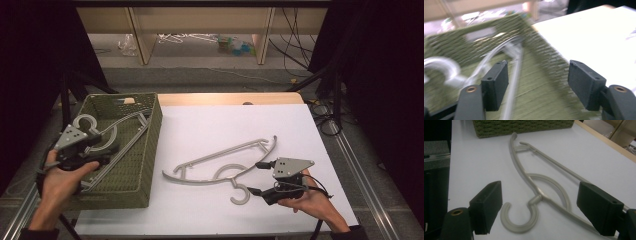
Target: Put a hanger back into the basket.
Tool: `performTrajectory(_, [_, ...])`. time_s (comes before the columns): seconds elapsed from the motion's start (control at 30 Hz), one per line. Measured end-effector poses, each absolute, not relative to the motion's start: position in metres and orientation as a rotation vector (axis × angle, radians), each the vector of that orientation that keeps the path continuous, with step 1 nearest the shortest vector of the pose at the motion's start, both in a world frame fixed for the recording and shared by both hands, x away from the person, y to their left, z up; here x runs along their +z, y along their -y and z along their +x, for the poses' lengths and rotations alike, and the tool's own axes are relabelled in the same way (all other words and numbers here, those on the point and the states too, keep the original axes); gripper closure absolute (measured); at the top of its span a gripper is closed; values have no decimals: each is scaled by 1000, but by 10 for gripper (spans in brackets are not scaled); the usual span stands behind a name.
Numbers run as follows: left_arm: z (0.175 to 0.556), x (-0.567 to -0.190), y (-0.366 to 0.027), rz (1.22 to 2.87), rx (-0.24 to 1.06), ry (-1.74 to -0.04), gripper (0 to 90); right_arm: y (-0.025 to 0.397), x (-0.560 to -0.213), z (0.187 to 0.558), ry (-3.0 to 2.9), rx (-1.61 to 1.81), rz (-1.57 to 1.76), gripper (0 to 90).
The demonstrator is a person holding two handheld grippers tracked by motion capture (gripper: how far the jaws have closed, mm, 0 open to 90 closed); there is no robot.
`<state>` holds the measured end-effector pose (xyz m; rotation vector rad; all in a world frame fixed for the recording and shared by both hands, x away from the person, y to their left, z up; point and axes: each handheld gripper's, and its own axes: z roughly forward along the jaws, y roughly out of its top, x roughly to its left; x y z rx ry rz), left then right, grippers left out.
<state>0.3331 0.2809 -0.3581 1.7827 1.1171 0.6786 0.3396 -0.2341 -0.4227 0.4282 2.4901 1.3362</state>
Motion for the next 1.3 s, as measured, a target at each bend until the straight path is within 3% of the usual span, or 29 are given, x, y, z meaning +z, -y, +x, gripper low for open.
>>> performTrajectory(0.27, [299,-369,-201,1837,618,-883,266,237,-422,338,-2437,1361,486,211])
performTrajectory(0.43, [288,-389,-173,1826,559,-861,241,238,-423,337,-2412,1368,505,210])
performTrajectory(0.73, [284,-422,-154,1858,490,-823,193,237,-427,332,-2369,1374,550,199])
performTrajectory(1.3, [278,-449,-139,1896,497,-818,191,239,-442,346,-2428,1383,542,168])
